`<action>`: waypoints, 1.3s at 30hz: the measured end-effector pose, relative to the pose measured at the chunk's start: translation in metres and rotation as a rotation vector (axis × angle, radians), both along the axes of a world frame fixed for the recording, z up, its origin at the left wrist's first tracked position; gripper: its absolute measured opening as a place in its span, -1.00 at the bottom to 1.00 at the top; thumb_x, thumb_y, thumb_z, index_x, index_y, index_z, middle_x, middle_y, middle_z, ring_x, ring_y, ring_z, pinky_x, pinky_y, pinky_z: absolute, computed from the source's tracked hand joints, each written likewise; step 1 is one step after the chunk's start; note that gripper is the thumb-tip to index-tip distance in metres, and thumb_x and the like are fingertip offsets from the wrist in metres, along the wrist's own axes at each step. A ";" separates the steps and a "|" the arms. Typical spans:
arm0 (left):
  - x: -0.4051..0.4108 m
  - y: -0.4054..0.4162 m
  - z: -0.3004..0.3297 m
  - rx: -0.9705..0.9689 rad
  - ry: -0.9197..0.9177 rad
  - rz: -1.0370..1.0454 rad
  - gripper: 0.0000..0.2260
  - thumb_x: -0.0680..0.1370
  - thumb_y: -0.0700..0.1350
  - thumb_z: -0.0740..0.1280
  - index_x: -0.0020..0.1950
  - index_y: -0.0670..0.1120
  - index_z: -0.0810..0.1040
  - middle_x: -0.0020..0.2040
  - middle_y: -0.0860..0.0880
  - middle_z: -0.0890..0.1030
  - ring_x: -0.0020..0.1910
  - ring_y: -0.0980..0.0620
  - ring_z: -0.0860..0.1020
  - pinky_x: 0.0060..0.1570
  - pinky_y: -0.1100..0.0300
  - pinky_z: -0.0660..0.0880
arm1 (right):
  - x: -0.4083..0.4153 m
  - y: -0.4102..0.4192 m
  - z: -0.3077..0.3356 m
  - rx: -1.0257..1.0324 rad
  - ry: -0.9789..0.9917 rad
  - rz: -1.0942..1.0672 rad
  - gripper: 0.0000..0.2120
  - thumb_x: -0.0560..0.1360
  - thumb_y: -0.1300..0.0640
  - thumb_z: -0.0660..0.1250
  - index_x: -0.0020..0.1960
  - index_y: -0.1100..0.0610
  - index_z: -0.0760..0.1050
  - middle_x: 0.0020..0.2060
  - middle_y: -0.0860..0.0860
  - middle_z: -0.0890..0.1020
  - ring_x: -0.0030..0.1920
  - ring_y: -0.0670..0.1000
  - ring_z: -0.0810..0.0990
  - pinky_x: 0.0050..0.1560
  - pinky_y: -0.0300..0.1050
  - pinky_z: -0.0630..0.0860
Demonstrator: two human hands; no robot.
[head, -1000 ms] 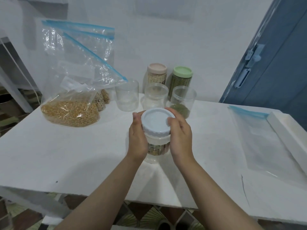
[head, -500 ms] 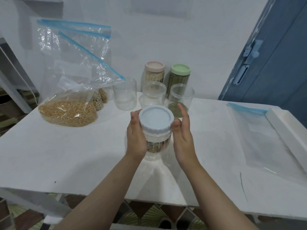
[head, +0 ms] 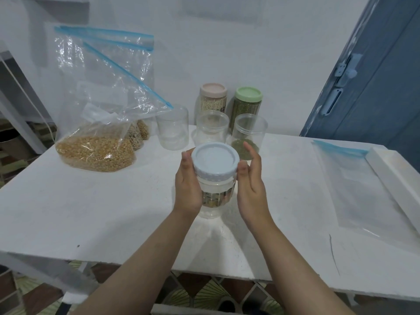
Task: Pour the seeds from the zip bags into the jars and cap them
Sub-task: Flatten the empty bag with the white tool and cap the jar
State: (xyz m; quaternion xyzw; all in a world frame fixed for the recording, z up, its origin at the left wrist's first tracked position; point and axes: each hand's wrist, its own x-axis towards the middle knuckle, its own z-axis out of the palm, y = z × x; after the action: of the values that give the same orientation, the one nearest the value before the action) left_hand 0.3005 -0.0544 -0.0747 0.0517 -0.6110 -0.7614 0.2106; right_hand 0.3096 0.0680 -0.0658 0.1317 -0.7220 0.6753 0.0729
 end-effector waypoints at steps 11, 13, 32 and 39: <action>0.008 -0.044 0.009 -0.495 -0.015 -0.418 -0.18 0.17 0.48 0.48 0.32 0.24 0.29 0.28 0.21 0.48 0.26 0.33 0.46 0.10 0.40 0.47 | -0.008 0.009 0.001 0.113 0.035 0.115 -0.25 0.35 -0.39 0.35 0.43 -0.15 0.22 0.19 -0.46 0.47 0.29 -0.31 0.44 0.18 -0.40 0.42; 0.008 -0.052 0.016 -0.581 -0.046 -0.386 -0.26 0.17 0.34 0.53 0.29 0.28 0.35 0.25 0.27 0.49 0.23 0.37 0.45 0.12 0.37 0.45 | -0.008 0.013 0.001 0.115 0.023 0.114 -0.33 0.38 -0.40 0.34 0.37 -0.15 0.27 0.20 -0.41 0.50 0.31 -0.24 0.46 0.23 -0.30 0.46; 0.012 -0.055 0.022 -0.498 -0.129 -0.493 -0.43 0.33 0.07 0.58 0.26 0.25 0.43 0.28 0.19 0.52 0.22 0.29 0.52 0.07 0.36 0.50 | -0.019 0.029 0.027 0.317 0.127 0.216 -0.27 0.36 -0.14 0.55 0.44 -0.19 0.29 0.33 -0.33 0.42 0.38 -0.17 0.40 0.41 -0.01 0.38; 0.008 -0.045 0.009 -0.372 -0.107 -0.588 -0.12 0.26 0.25 0.58 0.49 0.16 0.28 0.40 0.11 0.48 0.37 0.14 0.46 0.20 0.19 0.52 | -0.018 0.035 0.032 0.154 0.179 0.271 -0.59 0.42 -0.05 0.48 0.22 -0.10 0.47 0.38 -0.13 0.46 0.40 -0.03 0.42 0.42 0.17 0.36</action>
State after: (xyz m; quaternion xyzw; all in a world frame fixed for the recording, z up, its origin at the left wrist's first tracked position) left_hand 0.3085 -0.0994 -0.0652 -0.1257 -0.7383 -0.6612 -0.0442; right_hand 0.2919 0.1028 -0.0337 0.2924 -0.7378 0.6074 0.0351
